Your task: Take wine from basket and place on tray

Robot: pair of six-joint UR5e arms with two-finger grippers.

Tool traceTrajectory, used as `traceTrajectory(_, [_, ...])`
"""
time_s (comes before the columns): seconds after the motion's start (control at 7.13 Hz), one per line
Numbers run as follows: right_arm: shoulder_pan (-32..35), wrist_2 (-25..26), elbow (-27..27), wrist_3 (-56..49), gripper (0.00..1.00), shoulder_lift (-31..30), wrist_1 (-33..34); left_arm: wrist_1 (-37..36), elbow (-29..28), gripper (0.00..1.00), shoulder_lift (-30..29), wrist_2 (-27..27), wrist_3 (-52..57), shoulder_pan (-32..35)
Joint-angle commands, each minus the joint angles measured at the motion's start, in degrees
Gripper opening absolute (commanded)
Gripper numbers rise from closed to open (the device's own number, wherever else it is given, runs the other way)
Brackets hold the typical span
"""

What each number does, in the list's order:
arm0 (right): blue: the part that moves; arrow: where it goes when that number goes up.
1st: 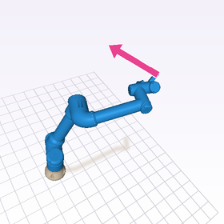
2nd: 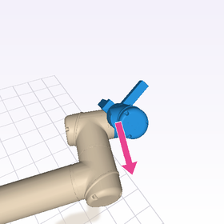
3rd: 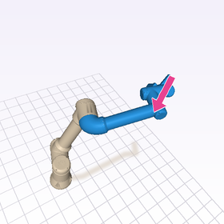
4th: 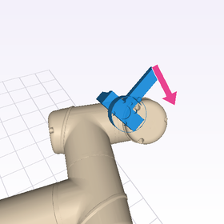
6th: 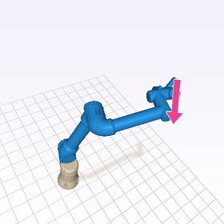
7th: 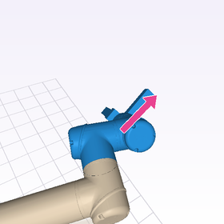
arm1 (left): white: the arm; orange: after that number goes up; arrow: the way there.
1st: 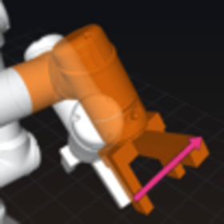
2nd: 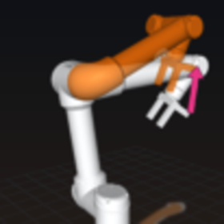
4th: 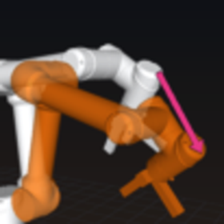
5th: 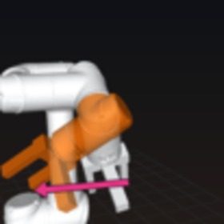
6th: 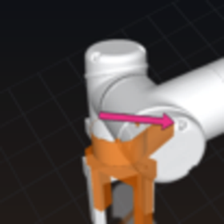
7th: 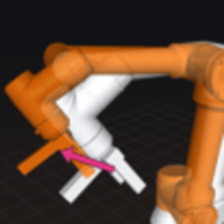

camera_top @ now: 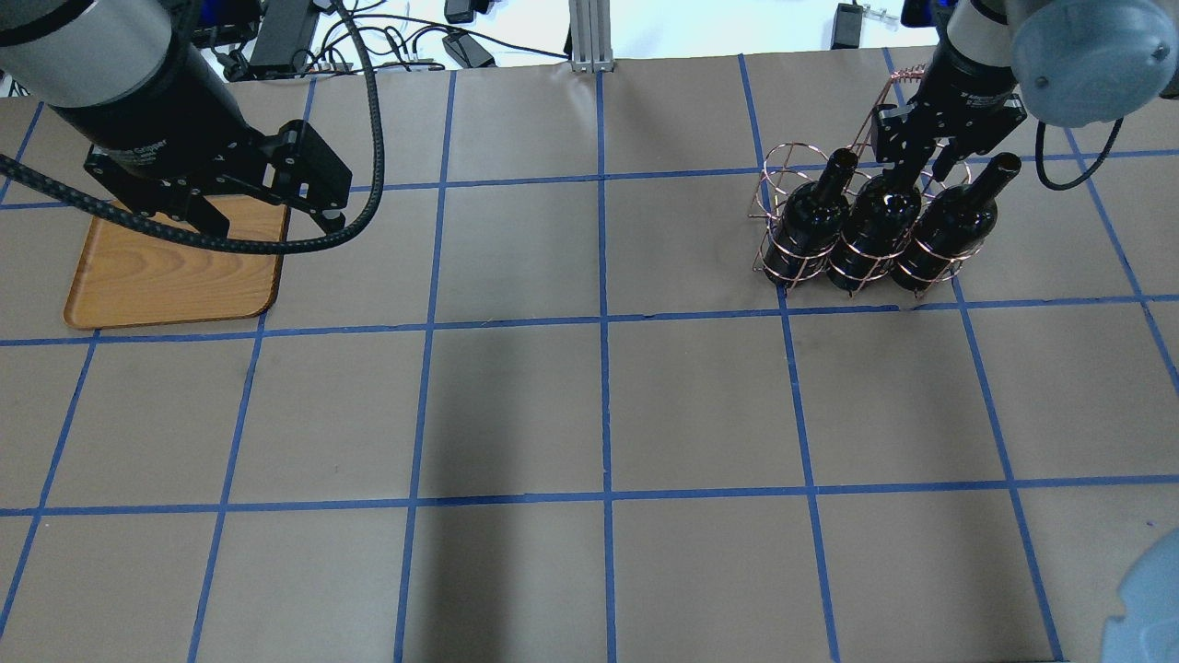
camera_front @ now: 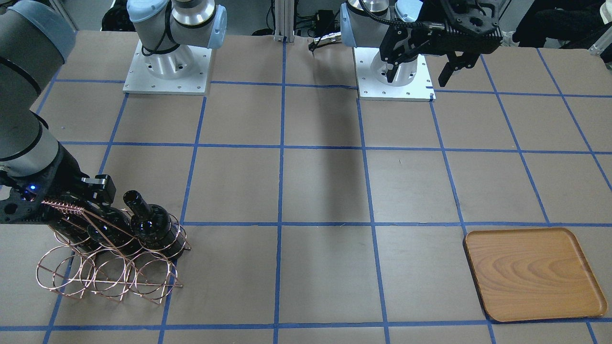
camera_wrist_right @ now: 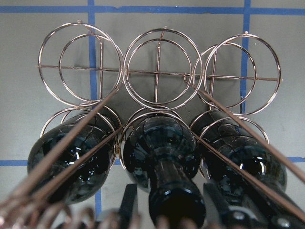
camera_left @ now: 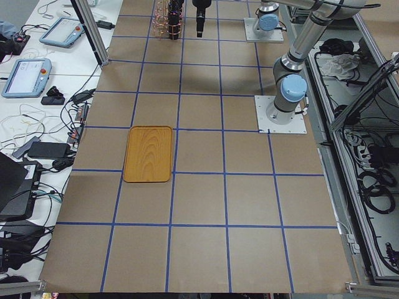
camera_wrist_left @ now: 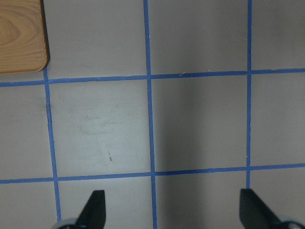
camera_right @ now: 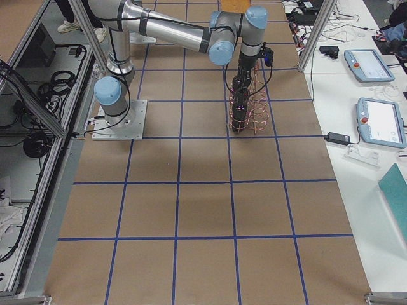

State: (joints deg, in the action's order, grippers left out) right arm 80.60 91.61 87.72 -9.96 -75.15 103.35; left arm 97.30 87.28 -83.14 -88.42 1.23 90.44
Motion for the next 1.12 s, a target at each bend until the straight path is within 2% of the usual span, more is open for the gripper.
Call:
traceTrajectory(0.0, [0.0, -0.1, 0.0, 0.1, 0.52, 0.1, 0.0, 0.0, 0.0, 1.00, 0.0, 0.0, 0.0, 0.0])
traceTrajectory(0.14, [0.0, -0.2, 0.0, 0.2, 0.29, 0.1, 0.0, 0.0, 0.0, 1.00, 0.0, 0.0, 0.0, 0.0])
traceTrajectory(0.28, [0.0, -1.3, -0.1, 0.2, 0.02, 0.1, 0.0, -0.1, 0.0, 1.00, 0.0, 0.0, 0.0, 0.0])
traceTrajectory(0.98, [0.0, -1.3, -2.3, 0.0, 0.00, -0.2, -0.3, 0.0, 0.0, 1.00, 0.0, 0.0, 0.0, 0.0])
